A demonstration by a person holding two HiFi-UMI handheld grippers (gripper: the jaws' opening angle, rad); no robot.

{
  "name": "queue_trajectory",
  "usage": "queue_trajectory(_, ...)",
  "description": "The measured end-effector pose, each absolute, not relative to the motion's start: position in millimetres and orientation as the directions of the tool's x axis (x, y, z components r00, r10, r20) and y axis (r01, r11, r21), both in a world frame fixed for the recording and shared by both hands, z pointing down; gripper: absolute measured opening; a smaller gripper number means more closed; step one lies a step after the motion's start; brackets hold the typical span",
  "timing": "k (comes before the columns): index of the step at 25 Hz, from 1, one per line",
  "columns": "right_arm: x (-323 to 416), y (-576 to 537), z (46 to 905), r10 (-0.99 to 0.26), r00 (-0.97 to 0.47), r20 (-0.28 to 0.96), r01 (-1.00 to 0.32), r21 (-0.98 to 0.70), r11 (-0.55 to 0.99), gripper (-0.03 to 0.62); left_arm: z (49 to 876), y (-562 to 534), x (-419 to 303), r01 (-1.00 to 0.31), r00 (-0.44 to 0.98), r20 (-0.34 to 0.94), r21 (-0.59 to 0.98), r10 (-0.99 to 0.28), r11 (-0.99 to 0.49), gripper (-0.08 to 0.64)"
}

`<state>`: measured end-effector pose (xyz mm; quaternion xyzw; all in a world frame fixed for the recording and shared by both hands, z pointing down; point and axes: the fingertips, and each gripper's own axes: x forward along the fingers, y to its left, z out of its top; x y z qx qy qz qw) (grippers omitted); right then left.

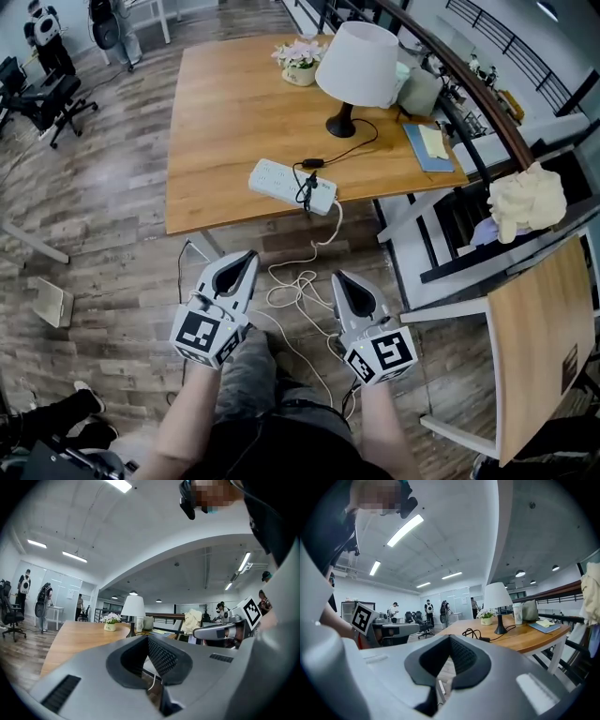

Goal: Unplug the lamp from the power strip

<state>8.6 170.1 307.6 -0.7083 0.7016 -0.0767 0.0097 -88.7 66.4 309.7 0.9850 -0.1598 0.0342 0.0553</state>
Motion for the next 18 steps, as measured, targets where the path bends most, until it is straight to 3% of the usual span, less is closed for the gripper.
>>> queue_trajectory(18, 81, 71, 341, -0.983, -0.040, 0.178, -0.991, -0.131, 0.017, 0.008, 338, -15, 5, -0.255, 0.962, 0.125, 0.109, -0.241, -0.961, -0.006)
